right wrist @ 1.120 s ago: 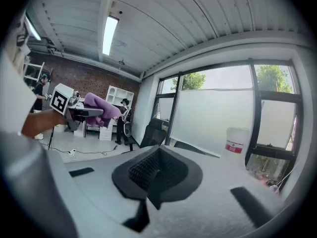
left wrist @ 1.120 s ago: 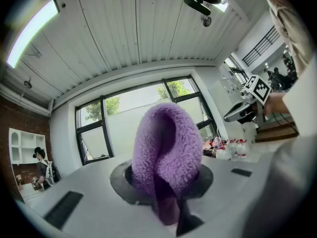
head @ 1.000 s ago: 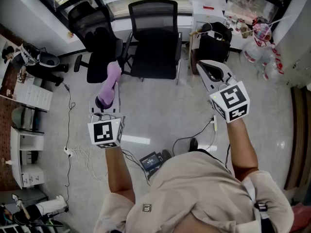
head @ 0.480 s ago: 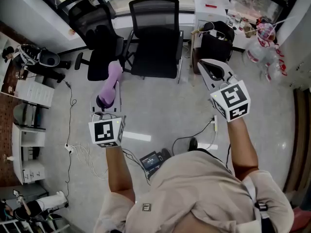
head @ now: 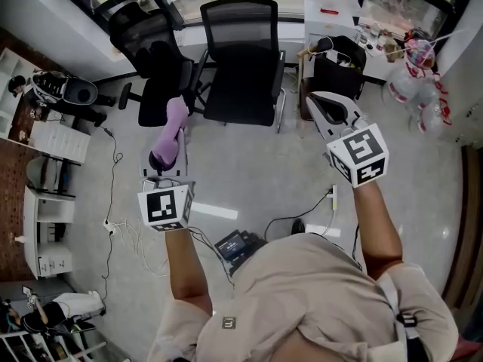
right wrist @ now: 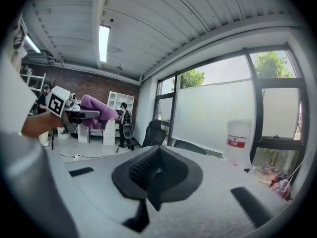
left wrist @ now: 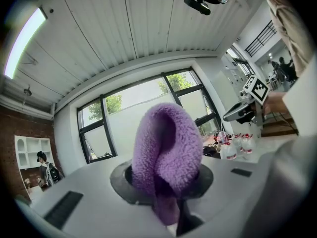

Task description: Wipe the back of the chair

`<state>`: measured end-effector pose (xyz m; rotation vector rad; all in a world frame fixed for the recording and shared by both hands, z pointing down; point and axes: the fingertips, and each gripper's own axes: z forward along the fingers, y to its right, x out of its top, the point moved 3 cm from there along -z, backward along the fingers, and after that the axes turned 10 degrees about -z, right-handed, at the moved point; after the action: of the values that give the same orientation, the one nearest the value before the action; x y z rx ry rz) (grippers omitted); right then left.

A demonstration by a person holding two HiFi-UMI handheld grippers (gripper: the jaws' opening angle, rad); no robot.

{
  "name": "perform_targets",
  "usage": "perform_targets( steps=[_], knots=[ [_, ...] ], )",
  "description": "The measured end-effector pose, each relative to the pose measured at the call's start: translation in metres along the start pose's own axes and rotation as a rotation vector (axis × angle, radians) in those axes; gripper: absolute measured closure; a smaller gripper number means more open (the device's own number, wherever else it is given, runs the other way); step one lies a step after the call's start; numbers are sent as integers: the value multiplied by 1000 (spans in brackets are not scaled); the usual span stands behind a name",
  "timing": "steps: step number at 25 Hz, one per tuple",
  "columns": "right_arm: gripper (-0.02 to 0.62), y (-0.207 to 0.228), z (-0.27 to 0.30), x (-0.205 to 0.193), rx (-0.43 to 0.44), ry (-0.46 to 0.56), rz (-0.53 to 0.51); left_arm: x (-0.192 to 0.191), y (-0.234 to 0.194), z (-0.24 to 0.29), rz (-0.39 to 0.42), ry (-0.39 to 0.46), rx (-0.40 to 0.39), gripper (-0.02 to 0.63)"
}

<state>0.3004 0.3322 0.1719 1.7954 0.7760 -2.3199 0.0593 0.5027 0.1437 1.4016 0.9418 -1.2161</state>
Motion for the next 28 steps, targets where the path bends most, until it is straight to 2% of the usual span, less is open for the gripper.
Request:
perform_targets(
  steps=[8,14,28],
  knots=[
    [601,24,11,-12,-3,2,6,-5,5,23,-1,-30,22,529],
    [601,36,36,-19,-34,-21,5,-13,-10,61,-8,5,-27,529],
    [601,61,158,-1,-143,-77,11,-28,-110,195,-21,54,-147,529]
  ],
)
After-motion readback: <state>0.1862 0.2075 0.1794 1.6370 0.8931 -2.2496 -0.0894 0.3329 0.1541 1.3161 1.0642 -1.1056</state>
